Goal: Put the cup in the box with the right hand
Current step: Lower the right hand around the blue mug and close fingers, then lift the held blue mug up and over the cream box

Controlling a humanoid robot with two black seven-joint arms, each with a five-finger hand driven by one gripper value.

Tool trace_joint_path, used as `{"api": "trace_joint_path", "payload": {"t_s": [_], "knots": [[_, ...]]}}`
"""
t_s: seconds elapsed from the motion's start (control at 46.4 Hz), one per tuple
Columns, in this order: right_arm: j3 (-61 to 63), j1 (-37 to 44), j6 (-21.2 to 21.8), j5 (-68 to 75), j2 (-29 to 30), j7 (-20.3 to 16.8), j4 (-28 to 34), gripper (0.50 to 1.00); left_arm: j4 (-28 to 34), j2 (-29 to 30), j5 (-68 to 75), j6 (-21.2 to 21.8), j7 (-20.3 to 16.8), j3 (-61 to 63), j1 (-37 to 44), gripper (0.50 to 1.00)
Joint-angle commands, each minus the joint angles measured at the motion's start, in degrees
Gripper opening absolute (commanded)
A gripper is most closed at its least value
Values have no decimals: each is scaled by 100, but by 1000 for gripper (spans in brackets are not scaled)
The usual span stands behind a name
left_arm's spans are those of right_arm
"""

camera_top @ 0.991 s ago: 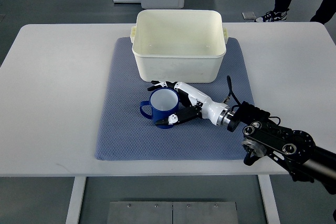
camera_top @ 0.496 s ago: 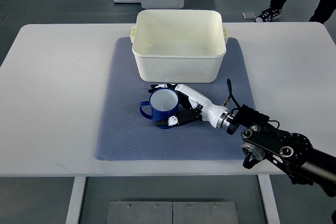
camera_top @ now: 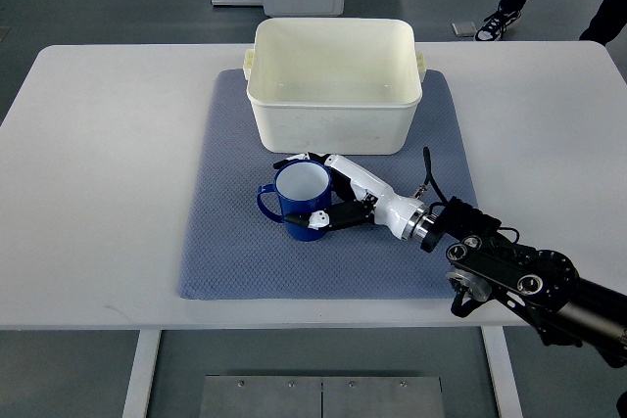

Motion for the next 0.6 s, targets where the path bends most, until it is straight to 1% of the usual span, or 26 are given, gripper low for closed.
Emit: {"api": "trace_joint_path", "payload": {"t_s": [0.0,0.172,0.28,0.302,0.474,0.582], "knots": [[16,26,0,8,-123,70,98,500,-6,0,0,0,-3,0,0,1000],[16,70,-141,17,-703,123,871,500,3,0,0,0,-3,0,0,1000],[43,105,-149,26,-985,123,1171,500,3,0,0,0,6,0,0,1000],[51,192,-149,26,-1202,123,1354,500,3,0,0,0,-3,0,0,1000],[157,456,-141,131,-1845,105,1856,500,3,0,0,0,-3,0,0,1000],[183,711,-132,236,-2180,70,2067,500,2,0,0,0,-3,0,0,1000]]}}
